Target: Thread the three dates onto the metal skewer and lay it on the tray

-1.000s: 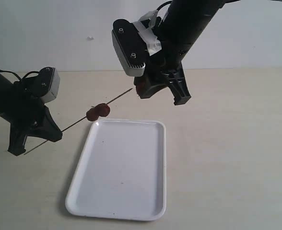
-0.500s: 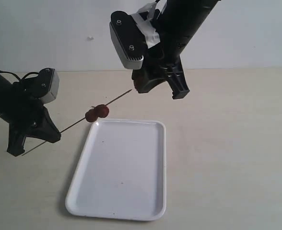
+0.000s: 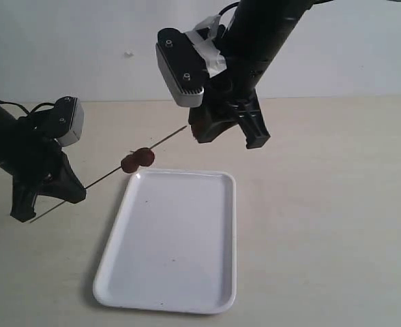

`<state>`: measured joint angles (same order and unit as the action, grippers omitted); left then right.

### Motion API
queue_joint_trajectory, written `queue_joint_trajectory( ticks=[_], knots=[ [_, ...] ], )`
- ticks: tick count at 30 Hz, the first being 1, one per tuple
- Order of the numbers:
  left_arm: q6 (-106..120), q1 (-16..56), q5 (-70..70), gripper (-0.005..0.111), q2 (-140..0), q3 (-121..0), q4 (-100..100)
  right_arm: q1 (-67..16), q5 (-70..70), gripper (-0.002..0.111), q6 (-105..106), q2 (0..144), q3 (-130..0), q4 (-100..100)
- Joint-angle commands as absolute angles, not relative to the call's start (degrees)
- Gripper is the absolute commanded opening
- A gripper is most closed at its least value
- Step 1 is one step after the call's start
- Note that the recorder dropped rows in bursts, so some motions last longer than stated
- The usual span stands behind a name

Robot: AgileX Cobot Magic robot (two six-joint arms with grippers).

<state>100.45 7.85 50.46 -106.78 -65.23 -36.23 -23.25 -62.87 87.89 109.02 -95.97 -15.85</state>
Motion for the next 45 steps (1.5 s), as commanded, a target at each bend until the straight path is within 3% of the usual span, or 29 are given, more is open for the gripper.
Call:
queue_joint_trajectory(
  ticks=[1, 45],
  knots=[
    [98.6, 8.1, 50.4, 0.0, -106.6, -65.6, -35.6, -23.4, -61.8, 0.032, 87.8, 108.8, -96.4, -16.7],
    [97.4, 8.1, 49.4, 0.0, -106.6, -65.6, -34.1, -23.4, -60.6, 0.032, 86.9, 111.9, -99.7, -17.9]
  ],
)
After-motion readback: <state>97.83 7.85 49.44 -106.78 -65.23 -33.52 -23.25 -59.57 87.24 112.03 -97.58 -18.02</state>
